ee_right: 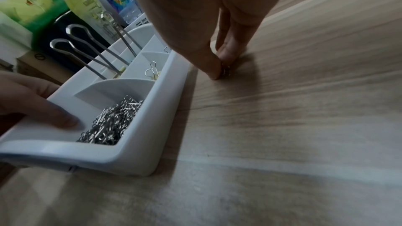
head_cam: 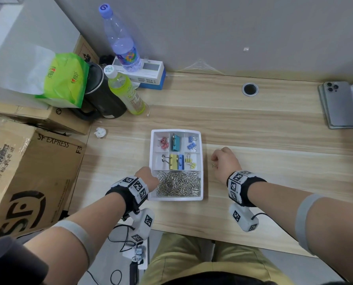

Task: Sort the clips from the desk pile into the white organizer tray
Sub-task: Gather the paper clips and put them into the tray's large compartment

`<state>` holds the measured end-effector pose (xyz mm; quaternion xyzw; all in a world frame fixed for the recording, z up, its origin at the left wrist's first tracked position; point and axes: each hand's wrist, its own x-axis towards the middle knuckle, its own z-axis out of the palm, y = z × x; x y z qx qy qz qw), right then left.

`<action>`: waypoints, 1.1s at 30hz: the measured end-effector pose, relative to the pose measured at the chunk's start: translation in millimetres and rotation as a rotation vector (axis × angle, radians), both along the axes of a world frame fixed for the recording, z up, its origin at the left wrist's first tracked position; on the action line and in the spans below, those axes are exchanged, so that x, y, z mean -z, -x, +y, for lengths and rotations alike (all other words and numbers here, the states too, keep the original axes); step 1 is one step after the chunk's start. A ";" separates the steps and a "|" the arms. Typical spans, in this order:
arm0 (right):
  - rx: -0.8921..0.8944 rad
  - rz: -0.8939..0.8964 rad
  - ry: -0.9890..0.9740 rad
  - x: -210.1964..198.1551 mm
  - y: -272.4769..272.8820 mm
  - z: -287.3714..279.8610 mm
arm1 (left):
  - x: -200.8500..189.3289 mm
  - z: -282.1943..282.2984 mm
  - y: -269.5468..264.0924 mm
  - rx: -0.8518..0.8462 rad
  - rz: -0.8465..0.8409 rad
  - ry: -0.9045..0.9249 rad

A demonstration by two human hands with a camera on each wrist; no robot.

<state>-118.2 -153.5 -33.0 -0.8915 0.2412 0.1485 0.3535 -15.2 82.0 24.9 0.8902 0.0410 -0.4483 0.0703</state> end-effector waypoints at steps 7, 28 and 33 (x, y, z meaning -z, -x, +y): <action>-0.059 -0.032 -0.064 -1.6 1.7 -6.1 | 0.1 0.9 0.4 -0.036 0.011 0.026; -0.422 -0.202 -0.121 -45.8 13.9 28.7 | -2.6 -19.2 -4.3 0.147 0.019 0.011; -0.201 -0.161 -0.027 -46.9 4.8 -21.9 | -2.6 -22.3 -12.2 0.208 0.028 0.010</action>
